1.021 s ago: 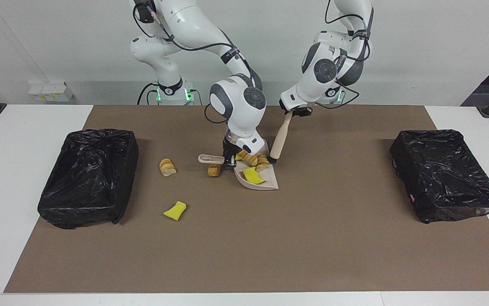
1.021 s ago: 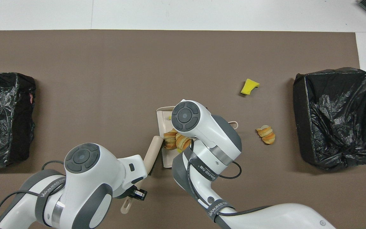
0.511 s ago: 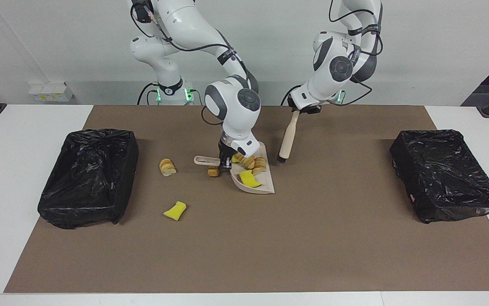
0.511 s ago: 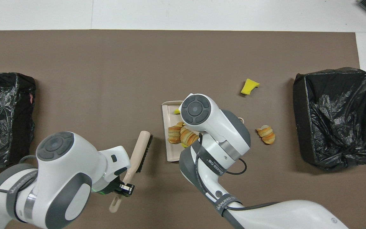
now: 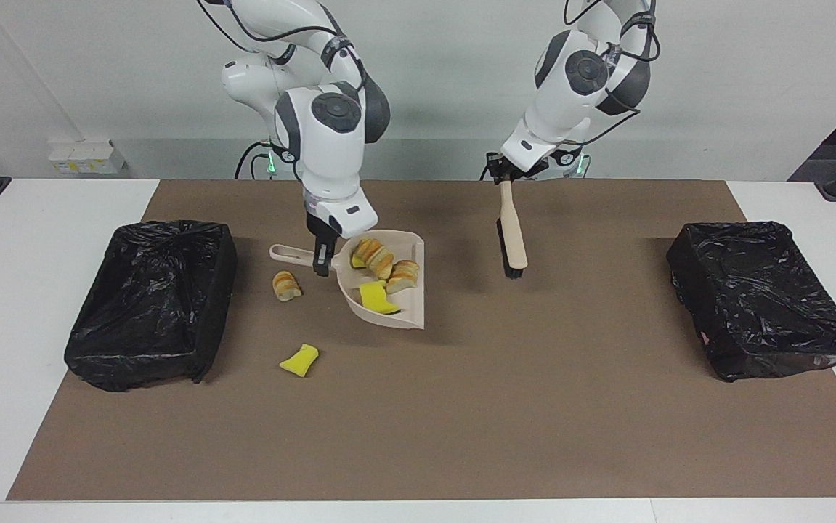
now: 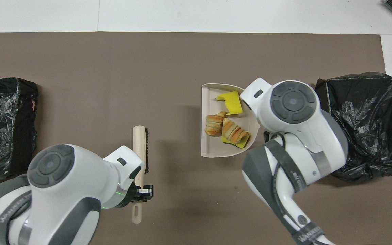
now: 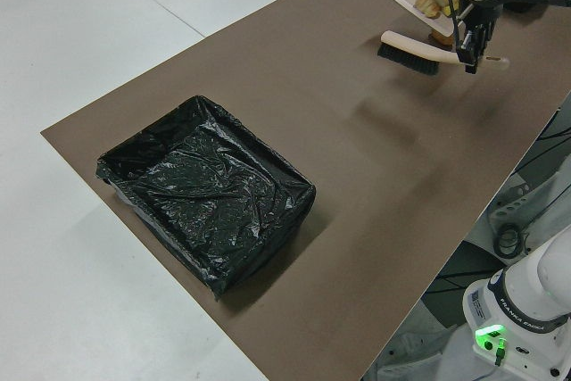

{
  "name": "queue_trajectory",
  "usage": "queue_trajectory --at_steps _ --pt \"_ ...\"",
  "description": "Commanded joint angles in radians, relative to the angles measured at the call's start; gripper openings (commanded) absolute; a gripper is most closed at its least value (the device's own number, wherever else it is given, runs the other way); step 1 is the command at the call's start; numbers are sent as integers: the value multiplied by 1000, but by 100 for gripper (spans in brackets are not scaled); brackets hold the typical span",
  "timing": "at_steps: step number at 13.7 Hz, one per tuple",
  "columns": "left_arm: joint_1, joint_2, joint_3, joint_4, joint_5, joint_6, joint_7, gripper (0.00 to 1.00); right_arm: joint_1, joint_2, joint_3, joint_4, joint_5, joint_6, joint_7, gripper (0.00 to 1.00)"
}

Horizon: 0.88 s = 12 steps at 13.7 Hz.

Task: Sweep and dump trash in bin
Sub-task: 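Carry the loaded dustpan to the far bin with the right gripper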

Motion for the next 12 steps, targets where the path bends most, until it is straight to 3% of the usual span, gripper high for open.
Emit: queue_trajectory --at_steps 1,4,7,12 --pt "-109 9 -15 -82 14 152 -87 0 -92 -98 8 -83 63 11 -105 0" --pt "-183 15 -15 -184 18 253 -139 0 -228 -175 8 -111 111 2 -273 0" --pt "-225 52 -15 -218 18 327 -168 0 -403 -184 -2 -109 230 -20 -488 0" --pt "-256 83 -15 -259 18 448 -206 3 -669 -180 -5 -91 230 -9 -817 0"
